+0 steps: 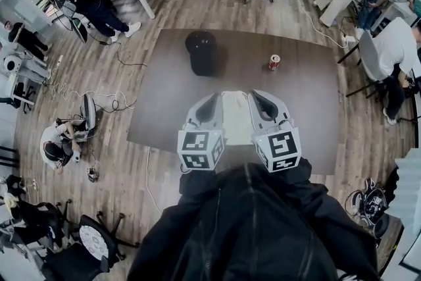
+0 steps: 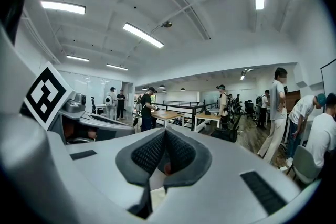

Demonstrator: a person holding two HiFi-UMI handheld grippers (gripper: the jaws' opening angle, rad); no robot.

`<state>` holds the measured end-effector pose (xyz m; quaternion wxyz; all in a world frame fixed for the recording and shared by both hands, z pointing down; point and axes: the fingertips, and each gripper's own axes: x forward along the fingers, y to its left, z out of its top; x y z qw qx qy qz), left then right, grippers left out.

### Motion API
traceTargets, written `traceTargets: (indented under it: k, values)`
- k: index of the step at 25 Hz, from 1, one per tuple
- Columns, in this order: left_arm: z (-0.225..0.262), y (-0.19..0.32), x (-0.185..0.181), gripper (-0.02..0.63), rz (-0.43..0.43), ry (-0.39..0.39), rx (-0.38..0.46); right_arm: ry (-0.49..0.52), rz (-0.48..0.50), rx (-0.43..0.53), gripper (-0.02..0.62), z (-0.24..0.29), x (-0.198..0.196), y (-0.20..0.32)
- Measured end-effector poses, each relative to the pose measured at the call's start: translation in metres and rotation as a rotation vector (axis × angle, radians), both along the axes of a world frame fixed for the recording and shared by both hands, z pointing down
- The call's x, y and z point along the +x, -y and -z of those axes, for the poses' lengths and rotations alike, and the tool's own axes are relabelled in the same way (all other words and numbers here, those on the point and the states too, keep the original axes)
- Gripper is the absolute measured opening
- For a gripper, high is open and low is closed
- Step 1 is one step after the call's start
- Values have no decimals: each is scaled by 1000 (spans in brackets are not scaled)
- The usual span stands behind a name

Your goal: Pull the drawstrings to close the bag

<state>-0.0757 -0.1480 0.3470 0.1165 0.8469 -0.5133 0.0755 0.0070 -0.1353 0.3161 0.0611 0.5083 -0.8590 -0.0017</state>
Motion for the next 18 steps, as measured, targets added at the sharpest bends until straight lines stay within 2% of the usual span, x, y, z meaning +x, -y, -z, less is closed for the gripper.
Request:
traceTargets:
  k: [18]
  values:
    - [-9, -10, 15, 32, -22, 19, -25, 3, -4, -16, 23, -7, 12, -10]
